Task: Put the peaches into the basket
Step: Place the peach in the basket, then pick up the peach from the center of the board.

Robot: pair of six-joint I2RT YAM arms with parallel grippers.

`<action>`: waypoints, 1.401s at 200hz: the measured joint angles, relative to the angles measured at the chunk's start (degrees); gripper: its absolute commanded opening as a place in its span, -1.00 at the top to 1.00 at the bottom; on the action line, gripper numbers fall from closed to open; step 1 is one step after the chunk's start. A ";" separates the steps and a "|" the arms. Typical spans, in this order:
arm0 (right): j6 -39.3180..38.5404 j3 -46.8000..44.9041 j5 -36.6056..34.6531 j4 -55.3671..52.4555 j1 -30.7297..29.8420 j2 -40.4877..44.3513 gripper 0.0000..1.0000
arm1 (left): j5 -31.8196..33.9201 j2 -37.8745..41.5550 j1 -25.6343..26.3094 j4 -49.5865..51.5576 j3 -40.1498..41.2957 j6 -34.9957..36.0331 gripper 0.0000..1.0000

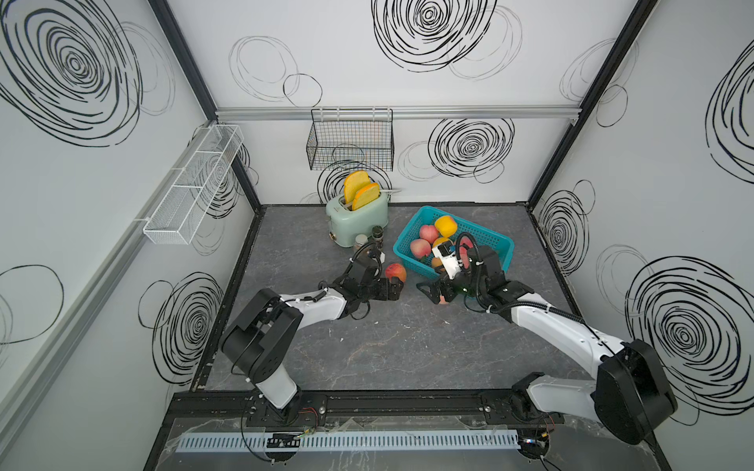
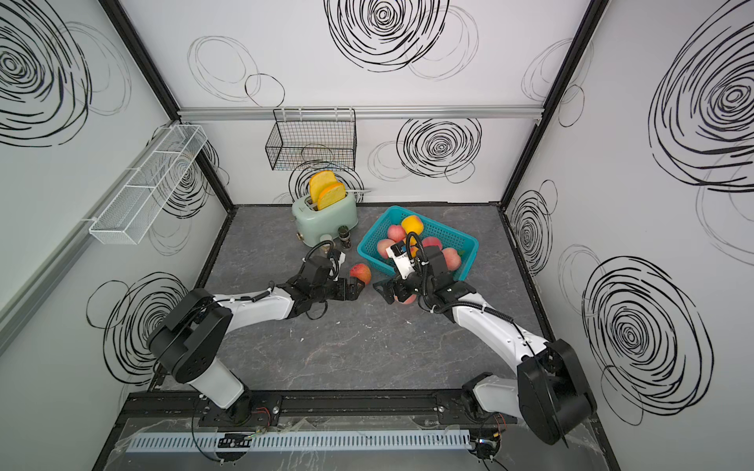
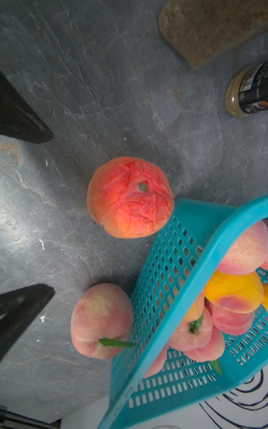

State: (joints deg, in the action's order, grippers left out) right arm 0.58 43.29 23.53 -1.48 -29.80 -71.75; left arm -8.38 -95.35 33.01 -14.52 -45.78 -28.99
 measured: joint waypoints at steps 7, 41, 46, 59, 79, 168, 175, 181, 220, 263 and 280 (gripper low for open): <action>0.02 -0.72 -0.09 0.17 -0.46 0.28 -0.92 | 0.22 -0.24 -0.02 -0.68 0.00 -0.20 -0.97; 0.04 -3.21 -1.51 0.20 -0.83 1.66 -0.94 | 1.14 -1.66 -0.07 -4.59 0.00 -1.40 -0.97; 0.04 -3.30 -1.81 0.17 -0.83 1.81 -0.94 | 1.22 -2.01 -0.07 -5.25 0.00 -1.62 -0.97; 0.04 -3.32 -2.58 0.22 -0.81 2.01 -0.94 | 1.29 -3.06 -0.07 -6.54 -0.02 -2.19 -0.97; 0.11 -3.32 -3.19 0.22 -0.81 2.12 -0.94 | 1.38 -4.74 -0.07 -7.21 -0.59 -2.86 -0.97; 0.63 -3.32 -2.40 1.27 -0.33 1.84 -0.94 | 1.84 -9.60 -0.17 -12.46 -2.36 -4.52 -0.99; 0.72 -3.32 -2.29 1.49 -0.28 1.84 -0.94 | 1.90 -10.01 -0.17 -12.68 -2.62 -4.63 -0.97; 0.74 -3.32 -2.21 1.60 -0.20 1.84 -0.94 | 1.99 -10.32 -0.17 -12.85 -2.80 -4.70 -0.95; 1.42 -3.45 -1.05 2.38 0.81 1.84 -0.92 | 2.25 -11.82 -0.17 -13.09 -3.76 -4.98 -0.80; 1.88 -4.42 -0.09 3.13 1.68 1.84 -0.91 | 2.34 -12.15 -0.17 -13.31 -4.39 -5.14 -0.59; 2.10 -4.61 0.39 3.23 1.99 1.84 -0.90 | 2.29 -12.28 -0.17 -13.81 -4.39 -5.20 -0.46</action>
State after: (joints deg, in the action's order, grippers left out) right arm 2.68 38.68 23.92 1.76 -27.81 -69.91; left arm -6.09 -107.63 32.84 -28.34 -50.17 -34.20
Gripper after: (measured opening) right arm 0.953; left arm 0.768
